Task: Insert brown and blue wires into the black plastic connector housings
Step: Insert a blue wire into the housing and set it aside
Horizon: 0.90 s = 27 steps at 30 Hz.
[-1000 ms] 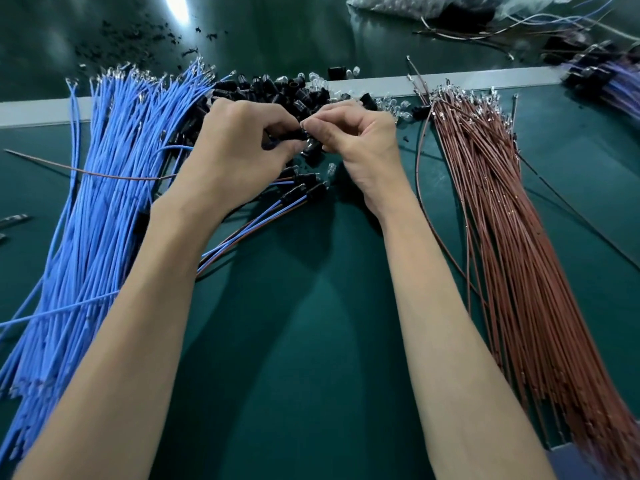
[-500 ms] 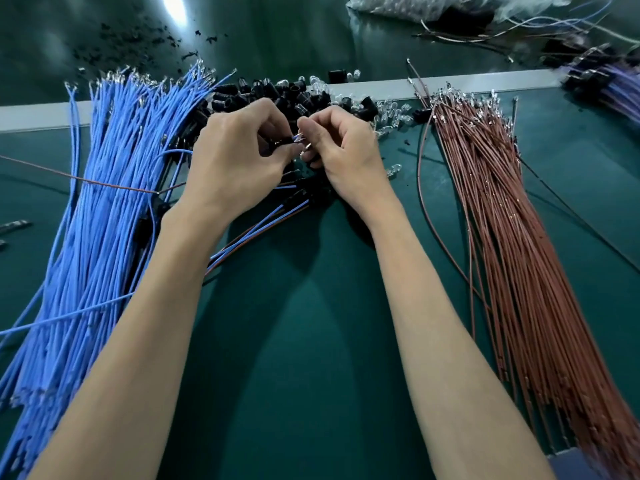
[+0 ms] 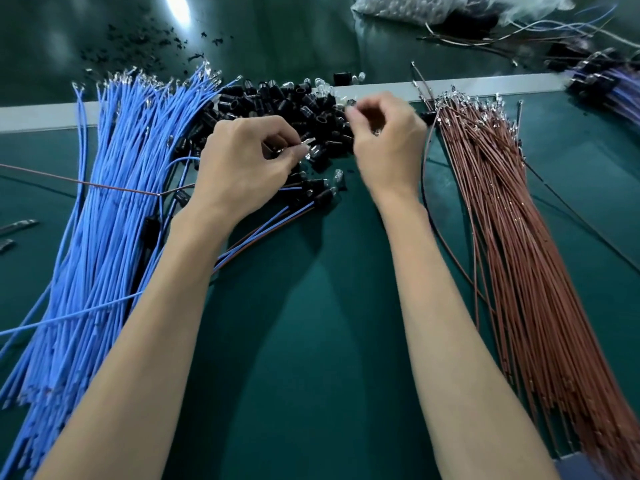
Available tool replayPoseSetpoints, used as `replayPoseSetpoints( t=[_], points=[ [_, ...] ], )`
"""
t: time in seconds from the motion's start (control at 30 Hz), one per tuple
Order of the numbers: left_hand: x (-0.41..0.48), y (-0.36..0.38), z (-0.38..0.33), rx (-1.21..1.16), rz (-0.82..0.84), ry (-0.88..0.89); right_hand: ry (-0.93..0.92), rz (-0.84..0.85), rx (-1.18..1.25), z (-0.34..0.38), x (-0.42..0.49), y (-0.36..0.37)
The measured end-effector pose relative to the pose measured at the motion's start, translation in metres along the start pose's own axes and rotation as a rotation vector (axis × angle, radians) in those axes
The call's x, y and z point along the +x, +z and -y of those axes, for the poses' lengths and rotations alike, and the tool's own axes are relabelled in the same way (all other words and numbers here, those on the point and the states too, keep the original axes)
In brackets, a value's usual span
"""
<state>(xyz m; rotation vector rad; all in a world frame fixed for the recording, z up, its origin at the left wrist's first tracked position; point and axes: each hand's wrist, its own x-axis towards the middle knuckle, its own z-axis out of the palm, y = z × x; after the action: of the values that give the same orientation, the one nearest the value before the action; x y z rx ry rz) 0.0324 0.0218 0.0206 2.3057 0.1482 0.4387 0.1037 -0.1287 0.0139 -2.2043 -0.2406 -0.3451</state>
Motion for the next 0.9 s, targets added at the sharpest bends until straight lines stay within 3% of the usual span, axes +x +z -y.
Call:
replayPoseSetpoints(
  t=[0.07, 0.13, 0.33, 0.43, 0.53, 0.7, 0.9],
  points=[
    [0.000, 0.000, 0.002, -0.004, 0.003, 0.006, 0.076, 0.042, -0.246, -0.010, 0.004, -0.007],
    [0.000, 0.002, 0.003, -0.008, -0.006, 0.014, 0.134, 0.118, -0.324, -0.017, 0.003, -0.010],
    [-0.001, 0.004, 0.004, -0.057, -0.016, -0.009, 0.099, 0.083, -0.217, -0.014, -0.001, -0.010],
    [-0.001, 0.004, 0.004, -0.110, -0.004, -0.038, 0.037, -0.032, -0.148, -0.015, -0.001, -0.010],
    [-0.002, 0.004, 0.003, -0.212, 0.026, -0.072, -0.070, -0.132, 0.029, -0.010, 0.000, -0.011],
    [-0.001, 0.001, 0.000, -0.380, 0.059, -0.131, -0.055, 0.194, 0.529, 0.004, -0.008, 0.000],
    [-0.002, -0.002, -0.002, -0.389, 0.087, -0.133, 0.033, 0.315, 0.815, 0.003, -0.014, 0.010]
  ],
)
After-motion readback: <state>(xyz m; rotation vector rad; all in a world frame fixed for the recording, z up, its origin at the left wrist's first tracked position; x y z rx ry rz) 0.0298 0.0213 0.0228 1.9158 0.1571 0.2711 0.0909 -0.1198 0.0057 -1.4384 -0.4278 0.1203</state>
